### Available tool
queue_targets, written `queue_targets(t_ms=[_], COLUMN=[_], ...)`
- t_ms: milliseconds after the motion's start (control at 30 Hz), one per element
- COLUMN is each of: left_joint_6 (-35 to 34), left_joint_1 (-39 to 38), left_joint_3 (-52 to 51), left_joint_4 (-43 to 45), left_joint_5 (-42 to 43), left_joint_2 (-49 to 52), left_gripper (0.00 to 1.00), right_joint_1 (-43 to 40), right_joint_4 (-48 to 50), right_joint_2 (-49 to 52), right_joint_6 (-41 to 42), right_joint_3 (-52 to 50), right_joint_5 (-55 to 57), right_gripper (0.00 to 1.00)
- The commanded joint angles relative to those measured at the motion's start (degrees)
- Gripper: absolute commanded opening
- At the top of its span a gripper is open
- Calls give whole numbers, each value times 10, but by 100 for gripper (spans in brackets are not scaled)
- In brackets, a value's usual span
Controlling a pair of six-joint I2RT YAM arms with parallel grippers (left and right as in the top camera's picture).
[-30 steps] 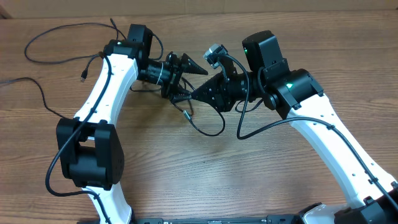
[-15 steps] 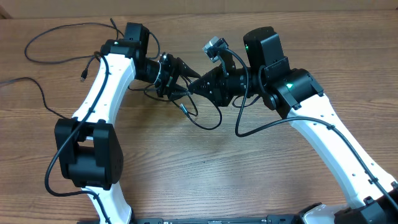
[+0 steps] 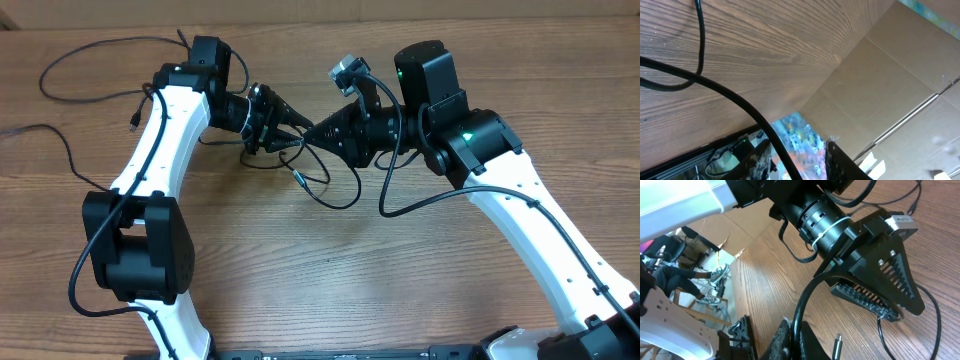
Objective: Untangle cables
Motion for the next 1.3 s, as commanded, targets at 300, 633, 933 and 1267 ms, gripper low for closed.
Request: queue_targets(t_ms=[300, 633, 933, 1267], left_joint_6=[-12, -44, -47, -45], left_joint_1=[1, 1, 1, 2], left_joint_3=[-1, -1, -1, 3], left_joint_4=[2, 2, 5, -17], left_joint_5=[4, 33, 20, -97], left_joint_2=[0, 0, 0, -2], left_gripper=[42, 47, 14, 4], right_joint_1=[-3, -3, -3, -64], right_joint_4=[3, 78, 71, 24], right_joint_2=[-13, -13, -13, -13], right_joint_6=[4, 60, 60, 94], right_joint_3=[10, 10, 10, 10], right_joint_5=[-1, -1, -1, -1], right_gripper=[4, 4, 4, 22])
